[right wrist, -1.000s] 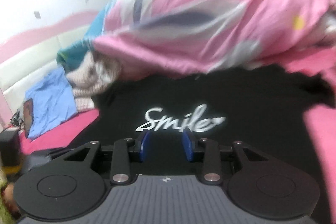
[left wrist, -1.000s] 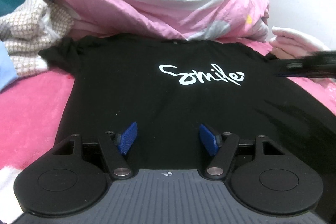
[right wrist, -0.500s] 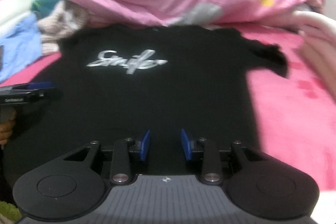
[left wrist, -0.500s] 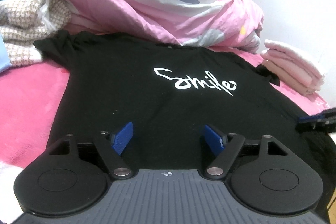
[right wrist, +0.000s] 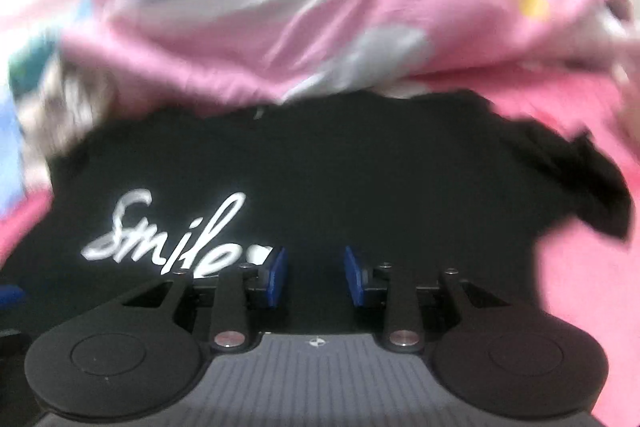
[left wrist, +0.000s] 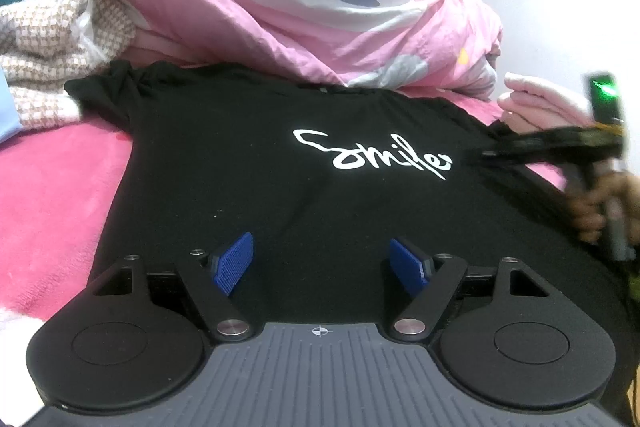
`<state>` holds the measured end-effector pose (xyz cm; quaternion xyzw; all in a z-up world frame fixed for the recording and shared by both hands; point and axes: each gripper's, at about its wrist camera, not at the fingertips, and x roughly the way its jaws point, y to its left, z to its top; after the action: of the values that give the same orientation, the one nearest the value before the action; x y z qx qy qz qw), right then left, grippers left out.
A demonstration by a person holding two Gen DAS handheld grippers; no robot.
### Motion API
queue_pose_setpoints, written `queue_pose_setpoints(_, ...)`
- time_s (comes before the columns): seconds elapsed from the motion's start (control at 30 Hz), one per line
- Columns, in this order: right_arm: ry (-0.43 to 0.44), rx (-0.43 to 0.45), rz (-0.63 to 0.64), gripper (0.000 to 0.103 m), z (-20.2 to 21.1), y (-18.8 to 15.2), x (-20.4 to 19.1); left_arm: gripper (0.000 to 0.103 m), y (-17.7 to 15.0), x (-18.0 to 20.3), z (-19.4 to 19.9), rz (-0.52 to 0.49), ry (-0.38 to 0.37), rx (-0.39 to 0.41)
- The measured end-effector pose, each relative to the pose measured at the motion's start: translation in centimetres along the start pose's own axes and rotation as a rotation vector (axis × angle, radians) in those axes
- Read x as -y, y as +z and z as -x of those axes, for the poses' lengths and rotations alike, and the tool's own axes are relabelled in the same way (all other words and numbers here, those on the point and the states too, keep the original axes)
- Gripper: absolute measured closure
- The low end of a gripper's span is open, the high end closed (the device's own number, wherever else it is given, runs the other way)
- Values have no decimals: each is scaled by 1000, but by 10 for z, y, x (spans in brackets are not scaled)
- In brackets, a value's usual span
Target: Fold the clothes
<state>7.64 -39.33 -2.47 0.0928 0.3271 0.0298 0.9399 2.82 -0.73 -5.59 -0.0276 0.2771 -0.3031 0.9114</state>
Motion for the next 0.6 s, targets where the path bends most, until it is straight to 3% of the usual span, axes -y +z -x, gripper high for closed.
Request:
queue_pose_setpoints(0.13,-117,-5,5,69,64,-32,51,25,0,1,0,-4,-1,0)
queue_pose_setpoints(0.23,-156,-2,-44,68,111,-55,86,25,0,2,0,-11,5,-2)
queue_pose_setpoints(0.3,-226,-9,-67,68,128,-57,97,25,0,4,-1,-20,12,-4)
queue_pose_setpoints(0.4,-239,24,-71,67,135,-49,97,25,0,6,-2,-33,22,-7)
queue_pose_setpoints(0.6,-49,70,51,67,103,-35,43,25,0,8,-2,-44,33,-11)
